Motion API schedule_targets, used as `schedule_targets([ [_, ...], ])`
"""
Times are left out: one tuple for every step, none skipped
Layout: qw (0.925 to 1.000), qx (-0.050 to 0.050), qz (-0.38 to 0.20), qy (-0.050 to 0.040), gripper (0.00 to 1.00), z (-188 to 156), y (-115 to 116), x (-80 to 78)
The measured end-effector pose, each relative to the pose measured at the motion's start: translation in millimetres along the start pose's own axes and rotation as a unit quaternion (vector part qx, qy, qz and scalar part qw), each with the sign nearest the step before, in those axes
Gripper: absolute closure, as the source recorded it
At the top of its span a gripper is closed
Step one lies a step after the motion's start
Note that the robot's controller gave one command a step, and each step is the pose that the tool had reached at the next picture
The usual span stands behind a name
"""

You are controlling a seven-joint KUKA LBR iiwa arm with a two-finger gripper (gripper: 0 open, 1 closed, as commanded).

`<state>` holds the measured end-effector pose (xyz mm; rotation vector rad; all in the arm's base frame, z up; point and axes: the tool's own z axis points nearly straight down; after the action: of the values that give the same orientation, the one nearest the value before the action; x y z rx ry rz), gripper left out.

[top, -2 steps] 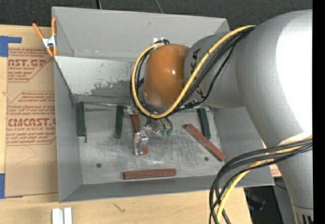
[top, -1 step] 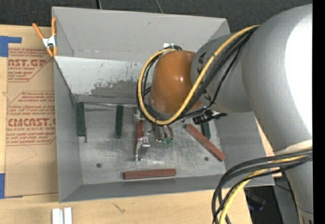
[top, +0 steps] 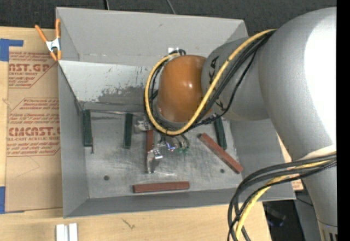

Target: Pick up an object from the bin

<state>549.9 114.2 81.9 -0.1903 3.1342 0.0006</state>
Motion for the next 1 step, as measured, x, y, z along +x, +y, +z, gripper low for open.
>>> schedule_targets([
  [1.0000,-0.001,-0.002,0.0050,1.00,9.3,-78.3,26.9],
])
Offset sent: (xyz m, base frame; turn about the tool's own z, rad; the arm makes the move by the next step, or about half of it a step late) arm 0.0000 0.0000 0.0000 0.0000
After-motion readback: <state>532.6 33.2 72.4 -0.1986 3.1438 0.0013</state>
